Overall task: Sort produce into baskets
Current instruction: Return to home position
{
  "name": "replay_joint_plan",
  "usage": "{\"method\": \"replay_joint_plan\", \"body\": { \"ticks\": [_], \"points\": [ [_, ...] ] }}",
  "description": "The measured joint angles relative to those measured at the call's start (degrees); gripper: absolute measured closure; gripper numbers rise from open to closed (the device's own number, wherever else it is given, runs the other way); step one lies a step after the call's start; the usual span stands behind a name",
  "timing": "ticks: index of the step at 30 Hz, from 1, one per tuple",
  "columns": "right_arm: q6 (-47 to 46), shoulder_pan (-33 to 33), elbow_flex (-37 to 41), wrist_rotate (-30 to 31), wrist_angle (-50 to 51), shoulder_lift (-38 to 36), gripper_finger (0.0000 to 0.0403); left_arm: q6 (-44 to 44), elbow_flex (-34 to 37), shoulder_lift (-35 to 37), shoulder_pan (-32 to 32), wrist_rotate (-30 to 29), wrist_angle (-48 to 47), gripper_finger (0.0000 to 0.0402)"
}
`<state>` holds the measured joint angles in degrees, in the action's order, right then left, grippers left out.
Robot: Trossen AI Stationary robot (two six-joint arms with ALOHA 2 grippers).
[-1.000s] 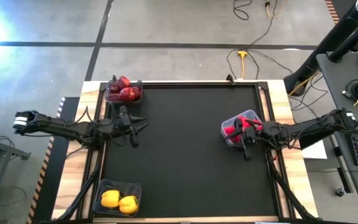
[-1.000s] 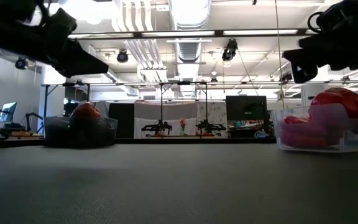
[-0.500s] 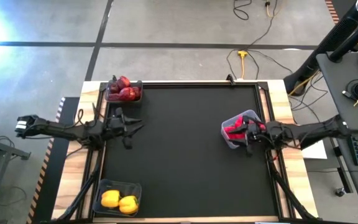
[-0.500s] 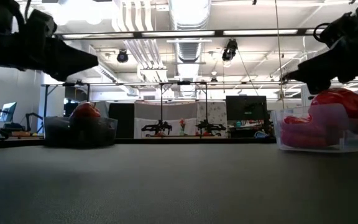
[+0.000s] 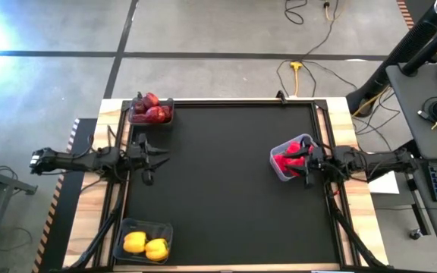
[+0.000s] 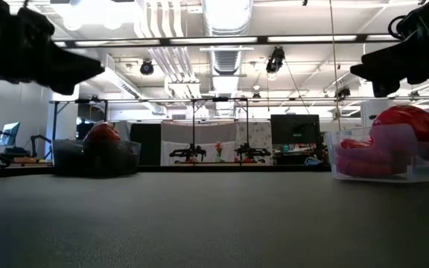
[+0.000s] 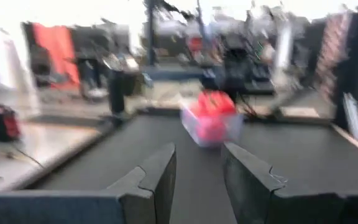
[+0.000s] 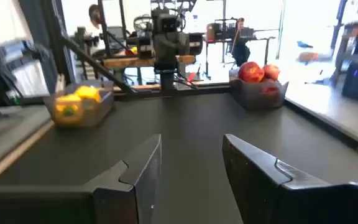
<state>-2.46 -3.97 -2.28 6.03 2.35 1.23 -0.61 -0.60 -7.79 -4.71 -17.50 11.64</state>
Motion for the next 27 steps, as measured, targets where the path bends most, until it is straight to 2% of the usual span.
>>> {"method": "replay_joint_plan", "body": {
  "ticks": [3, 10, 27],
  "points": [
    [-4.4, 0.0, 0.0, 0.0, 0.0, 0.0, 0.024, 1.2, 0.0, 2.6, 0.0, 1.6, -6.6, 0.029],
    [-8.0, 0.0, 0.0, 0.0, -0.1, 0.0, 0.0246, 0.0, 0.0, 5.7, 0.0, 1.8, -8.2, 0.029],
    [-7.4, 0.0, 0.0, 0.0, -0.1, 0.0, 0.0247, 0.2, -0.5, -0.8, 0.0, 3.1, -8.0, 0.029]
  ]
}}
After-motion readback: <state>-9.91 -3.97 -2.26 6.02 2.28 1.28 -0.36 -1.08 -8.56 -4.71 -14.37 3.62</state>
